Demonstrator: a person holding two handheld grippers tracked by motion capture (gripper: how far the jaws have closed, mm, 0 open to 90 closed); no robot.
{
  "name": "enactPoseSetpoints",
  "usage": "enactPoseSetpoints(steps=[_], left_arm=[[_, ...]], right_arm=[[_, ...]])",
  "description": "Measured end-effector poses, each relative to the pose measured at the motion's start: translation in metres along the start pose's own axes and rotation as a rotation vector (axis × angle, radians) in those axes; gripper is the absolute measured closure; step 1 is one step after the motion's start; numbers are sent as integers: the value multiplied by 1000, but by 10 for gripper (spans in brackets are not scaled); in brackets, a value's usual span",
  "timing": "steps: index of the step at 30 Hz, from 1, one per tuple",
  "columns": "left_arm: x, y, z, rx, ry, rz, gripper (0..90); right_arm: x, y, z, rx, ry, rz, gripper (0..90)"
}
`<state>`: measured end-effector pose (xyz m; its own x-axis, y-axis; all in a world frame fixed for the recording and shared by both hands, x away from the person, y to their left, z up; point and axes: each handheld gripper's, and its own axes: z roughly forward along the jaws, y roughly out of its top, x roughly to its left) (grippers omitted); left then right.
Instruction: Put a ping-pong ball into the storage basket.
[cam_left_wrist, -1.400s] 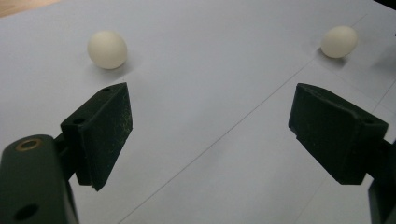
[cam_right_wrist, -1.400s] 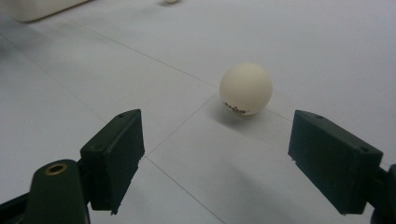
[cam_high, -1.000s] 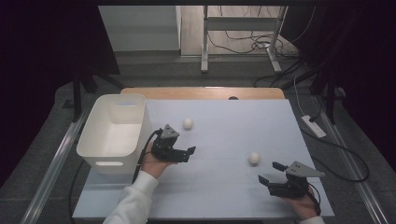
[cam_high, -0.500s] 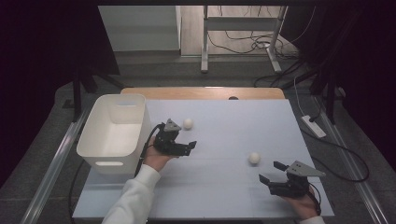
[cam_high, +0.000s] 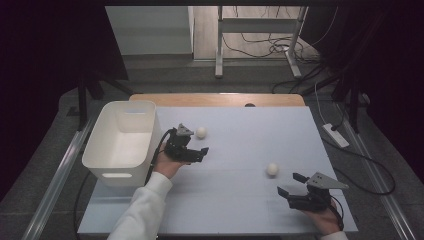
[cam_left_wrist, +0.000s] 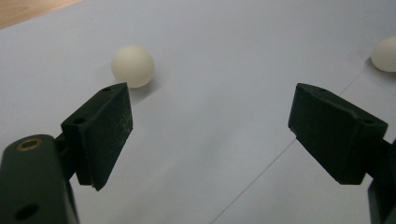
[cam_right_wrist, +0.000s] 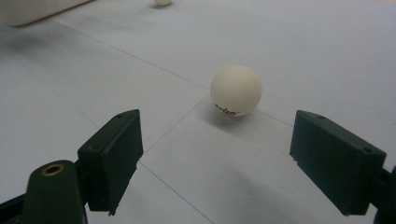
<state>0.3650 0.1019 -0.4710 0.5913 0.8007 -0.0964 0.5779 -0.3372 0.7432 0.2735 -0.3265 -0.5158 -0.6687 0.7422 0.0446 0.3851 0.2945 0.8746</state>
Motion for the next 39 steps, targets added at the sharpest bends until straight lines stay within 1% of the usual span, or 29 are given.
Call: enactPoseSetpoints(steps=[7,13,14,26,39], left_arm=[[6,5,5,10,9,-7,147],[9,9,8,10,20,-11,150],[10,11,9,14,27,-9,150],[14,23,18,36,43,7,151],[21,30,25,47,53,-7,151]], right_arm=[[0,0,0,0,-1,1,172],[0,0,0,0,1,3,172],[0,0,0,0,1,3,172],[-1,0,0,-4,2,7,172],[-1,0,0,-5,4,7,172]])
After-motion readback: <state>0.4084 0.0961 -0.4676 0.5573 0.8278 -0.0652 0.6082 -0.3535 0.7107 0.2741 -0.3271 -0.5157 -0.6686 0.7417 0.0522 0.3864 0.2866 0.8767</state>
